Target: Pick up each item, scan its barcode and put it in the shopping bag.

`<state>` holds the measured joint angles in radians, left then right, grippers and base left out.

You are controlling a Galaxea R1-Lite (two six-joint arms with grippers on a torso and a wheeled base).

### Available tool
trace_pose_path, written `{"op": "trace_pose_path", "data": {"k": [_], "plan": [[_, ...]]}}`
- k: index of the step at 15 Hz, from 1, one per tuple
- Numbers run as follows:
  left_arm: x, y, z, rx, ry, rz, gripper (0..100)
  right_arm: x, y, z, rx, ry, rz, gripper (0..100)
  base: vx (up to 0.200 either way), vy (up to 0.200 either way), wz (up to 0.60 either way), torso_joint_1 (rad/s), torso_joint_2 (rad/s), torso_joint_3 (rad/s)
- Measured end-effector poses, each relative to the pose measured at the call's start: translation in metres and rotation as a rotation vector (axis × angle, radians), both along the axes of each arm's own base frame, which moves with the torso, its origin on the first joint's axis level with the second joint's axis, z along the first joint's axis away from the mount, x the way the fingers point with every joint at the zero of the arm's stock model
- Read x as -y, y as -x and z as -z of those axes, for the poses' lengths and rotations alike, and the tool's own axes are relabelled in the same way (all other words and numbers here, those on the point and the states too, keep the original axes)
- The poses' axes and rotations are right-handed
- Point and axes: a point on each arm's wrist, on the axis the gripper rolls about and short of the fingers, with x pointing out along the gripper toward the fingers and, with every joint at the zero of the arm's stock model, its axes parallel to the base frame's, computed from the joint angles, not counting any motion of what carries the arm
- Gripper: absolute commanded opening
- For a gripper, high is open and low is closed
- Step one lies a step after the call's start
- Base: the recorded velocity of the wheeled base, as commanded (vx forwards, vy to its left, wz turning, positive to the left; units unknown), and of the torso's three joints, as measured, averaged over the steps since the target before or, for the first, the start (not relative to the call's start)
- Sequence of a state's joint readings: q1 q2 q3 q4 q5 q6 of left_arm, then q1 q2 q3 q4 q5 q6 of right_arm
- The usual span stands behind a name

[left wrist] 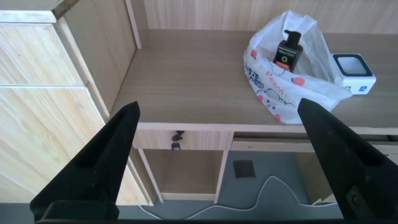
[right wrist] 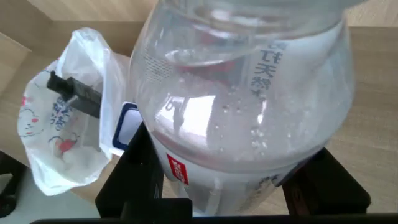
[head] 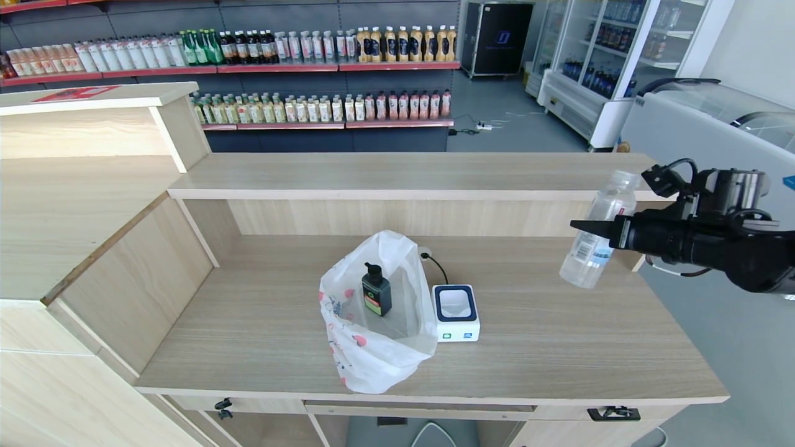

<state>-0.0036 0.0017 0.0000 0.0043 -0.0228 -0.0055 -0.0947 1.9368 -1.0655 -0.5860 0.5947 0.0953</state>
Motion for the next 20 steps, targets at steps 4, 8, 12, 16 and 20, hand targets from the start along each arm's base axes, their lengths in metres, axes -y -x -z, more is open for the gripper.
{"op": "trace_pose_path", "data": {"k": [4, 8, 12, 16, 20], "plan": [[0.000, 0.000, 0.000, 0.000, 0.000, 0.000, 100, -0.055, 0.041, -0.071, 0.072, -0.098, -0.142, 0, 0.000, 0.000, 0.00, 0.000, 0.00, 0.000], [0.000, 0.000, 0.000, 0.000, 0.000, 0.000, 100, -0.084, 0.072, -0.095, 0.061, -0.130, -0.276, 0, 0.000, 0.000, 0.00, 0.000, 0.00, 0.000], [0.000, 0.000, 0.000, 0.000, 0.000, 0.000, 100, -0.101, 0.095, -0.101, 0.010, -0.137, -0.349, 0, 0.000, 0.000, 0.00, 0.000, 0.00, 0.000], [0.000, 0.000, 0.000, 0.000, 0.000, 0.001, 100, -0.099, 0.124, -0.101, -0.034, -0.117, -0.517, 0, 0.000, 0.000, 0.00, 0.000, 0.00, 0.000], [0.000, 0.000, 0.000, 0.000, 0.000, 0.000, 100, -0.091, 0.154, -0.084, 0.047, 0.054, -0.688, 0, 0.000, 0.000, 0.00, 0.000, 0.00, 0.000]]}}
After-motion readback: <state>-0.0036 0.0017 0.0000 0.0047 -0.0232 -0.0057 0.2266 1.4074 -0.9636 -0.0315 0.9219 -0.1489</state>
